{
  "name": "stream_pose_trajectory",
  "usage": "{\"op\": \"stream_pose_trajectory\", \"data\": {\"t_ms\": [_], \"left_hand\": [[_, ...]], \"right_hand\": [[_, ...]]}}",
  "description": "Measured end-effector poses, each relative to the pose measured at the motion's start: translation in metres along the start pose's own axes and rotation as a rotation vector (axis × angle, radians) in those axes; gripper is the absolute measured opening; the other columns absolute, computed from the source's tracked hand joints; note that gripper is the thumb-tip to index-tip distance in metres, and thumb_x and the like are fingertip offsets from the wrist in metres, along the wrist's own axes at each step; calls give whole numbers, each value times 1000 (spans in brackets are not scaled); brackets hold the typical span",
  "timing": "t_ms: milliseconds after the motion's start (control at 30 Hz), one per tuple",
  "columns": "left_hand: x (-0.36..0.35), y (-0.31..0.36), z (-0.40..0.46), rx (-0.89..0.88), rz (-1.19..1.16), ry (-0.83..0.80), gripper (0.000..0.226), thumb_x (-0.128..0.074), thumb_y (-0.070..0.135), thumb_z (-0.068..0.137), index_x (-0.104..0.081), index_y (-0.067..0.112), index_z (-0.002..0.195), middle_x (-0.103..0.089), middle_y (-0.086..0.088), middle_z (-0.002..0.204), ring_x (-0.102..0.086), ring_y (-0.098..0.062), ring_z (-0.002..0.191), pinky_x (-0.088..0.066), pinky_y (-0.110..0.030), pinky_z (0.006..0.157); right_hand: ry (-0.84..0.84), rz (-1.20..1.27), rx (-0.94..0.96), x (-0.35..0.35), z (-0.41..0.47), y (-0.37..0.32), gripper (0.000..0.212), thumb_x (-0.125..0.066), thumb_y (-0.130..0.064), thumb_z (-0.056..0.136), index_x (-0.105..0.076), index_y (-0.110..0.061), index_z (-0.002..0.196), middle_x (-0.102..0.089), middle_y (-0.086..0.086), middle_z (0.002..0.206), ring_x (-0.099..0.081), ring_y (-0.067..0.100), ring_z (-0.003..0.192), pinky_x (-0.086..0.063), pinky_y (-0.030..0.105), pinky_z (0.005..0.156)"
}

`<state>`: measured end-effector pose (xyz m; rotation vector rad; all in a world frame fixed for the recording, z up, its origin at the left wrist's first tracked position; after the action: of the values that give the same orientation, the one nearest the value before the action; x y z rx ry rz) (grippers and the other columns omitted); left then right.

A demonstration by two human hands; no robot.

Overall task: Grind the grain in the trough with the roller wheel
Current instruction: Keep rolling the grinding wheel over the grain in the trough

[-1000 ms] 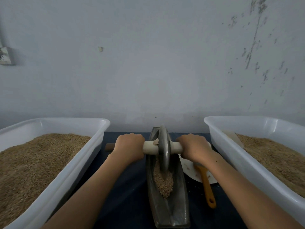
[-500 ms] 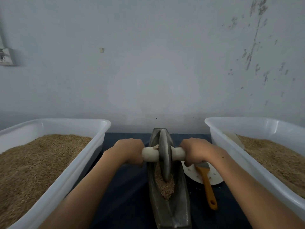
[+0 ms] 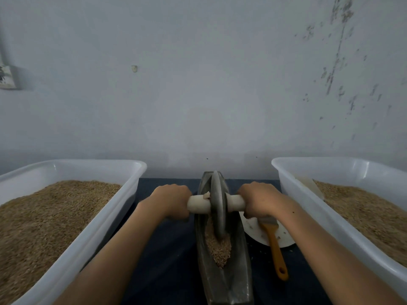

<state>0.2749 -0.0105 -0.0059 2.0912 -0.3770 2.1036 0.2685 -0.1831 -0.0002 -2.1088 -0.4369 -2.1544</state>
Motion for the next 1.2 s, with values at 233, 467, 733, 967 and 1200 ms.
{"op": "stream_pose_trajectory", "data": {"t_ms": [233, 467, 733, 967, 1200], "left_hand": [[-3, 1, -4, -7, -81, -72, 38, -71, 31, 76, -59, 19, 110, -55, 6, 82, -56, -14, 78, -41, -28, 68], [16, 6, -2, 48, 141, 334, 27, -58, 33, 85, -56, 23, 111, -63, 1, 102, -59, -19, 92, -37, -29, 69], [2, 2, -4, -26, 46, 46, 41, -68, 35, 79, -58, 22, 116, -65, 0, 104, -56, -15, 86, -41, -29, 72], [2, 2, -6, 19, 20, 20, 41, -69, 35, 78, -58, 19, 115, -59, 2, 93, -51, -14, 79, -39, -29, 70], [17, 7, -8, 70, 125, 400, 23, -56, 32, 88, -53, 22, 109, -62, 0, 101, -59, -20, 91, -37, -29, 69]], "right_hand": [[-89, 20, -1, -3, -4, -2, 34, -68, -22, 81, -61, -16, 113, -62, 2, 93, -59, 17, 80, -43, 26, 64], [238, 10, -43, 11, -3, 0, 17, -56, -18, 88, -58, -21, 104, -65, 1, 102, -60, 20, 89, -35, 29, 68], [-74, 37, -4, -3, -4, 2, 36, -68, -23, 82, -58, -18, 116, -61, 1, 98, -58, 18, 84, -40, 28, 65], [-85, 62, -4, -5, -3, 2, 37, -69, -23, 81, -59, -18, 117, -60, 0, 96, -57, 16, 82, -37, 24, 62], [349, 14, -45, 10, -5, 1, 13, -54, -21, 89, -55, -25, 101, -65, -1, 98, -61, 20, 88, -35, 30, 68]]}}
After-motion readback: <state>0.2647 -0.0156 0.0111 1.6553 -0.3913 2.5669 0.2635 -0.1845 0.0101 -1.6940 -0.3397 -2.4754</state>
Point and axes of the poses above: each hand's wrist, its own z-axis towards the middle knuckle, its own x-axis out of the back of the hand, y = z × x, the point moved 8 cm from there along z, towards the middle knuckle
